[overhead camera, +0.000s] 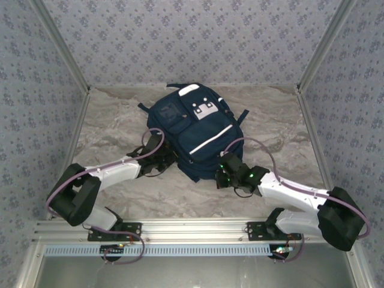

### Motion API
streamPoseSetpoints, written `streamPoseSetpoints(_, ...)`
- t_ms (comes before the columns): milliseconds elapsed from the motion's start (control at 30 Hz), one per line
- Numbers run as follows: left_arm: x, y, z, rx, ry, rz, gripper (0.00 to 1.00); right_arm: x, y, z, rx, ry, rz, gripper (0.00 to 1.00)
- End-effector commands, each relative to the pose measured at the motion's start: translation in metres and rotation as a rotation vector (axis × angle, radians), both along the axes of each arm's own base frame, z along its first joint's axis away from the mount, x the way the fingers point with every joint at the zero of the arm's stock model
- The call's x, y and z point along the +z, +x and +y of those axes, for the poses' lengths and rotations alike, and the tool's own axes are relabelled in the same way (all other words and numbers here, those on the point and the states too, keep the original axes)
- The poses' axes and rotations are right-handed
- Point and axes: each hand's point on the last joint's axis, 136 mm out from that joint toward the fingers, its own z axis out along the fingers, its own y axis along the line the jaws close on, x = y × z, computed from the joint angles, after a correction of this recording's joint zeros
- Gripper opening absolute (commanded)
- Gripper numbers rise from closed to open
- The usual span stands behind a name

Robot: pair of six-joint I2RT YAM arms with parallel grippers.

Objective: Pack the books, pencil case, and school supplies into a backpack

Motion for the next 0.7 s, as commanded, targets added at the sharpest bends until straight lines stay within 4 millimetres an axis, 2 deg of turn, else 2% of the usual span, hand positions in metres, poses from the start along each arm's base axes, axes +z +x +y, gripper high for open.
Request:
streamPoseSetpoints(0,0.014,0.014,0.022,0.065,0.061,-0.054,0.00,-0.009,-0.008,-0.028,-0.003,-0.103,0.041,0.00)
streamPoseSetpoints(167,0.018,0.017,0.026,0.069,0.070,-0.061,0.00,-0.006,-0.005,-0.040,0.003,-0.152,0.045,0.00)
streamPoseSetpoints(233,0.020,0.019,0.027,0.068,0.077,-0.064,0.00,-0.003,-0.003,-0.039,0.025,-0.154,0.038,0.00)
streamPoseSetpoints(333,0.028,0.024,0.026,0.048,0.088,-0.078,0.00,0.007,-0.001,-0.019,0.112,-0.096,0.003,0.00)
streamPoseSetpoints(433,0.036,0.034,0.026,0.010,0.112,-0.074,0.00,0.022,-0.005,0.010,0.192,-0.009,-0.027,0.00)
streamPoseSetpoints(500,0.047,0.046,0.034,0.002,0.144,-0.087,0.00,0.034,-0.004,0.030,0.209,0.062,-0.049,0.00)
streamPoseSetpoints(600,0.062,0.056,0.055,0.044,0.166,-0.086,0.24,0.043,-0.001,0.062,0.223,0.155,-0.055,0.00)
streamPoseSetpoints(667,0.068,0.053,0.068,0.067,0.163,-0.079,0.39,0.045,0.002,0.084,0.235,0.182,-0.053,0.00)
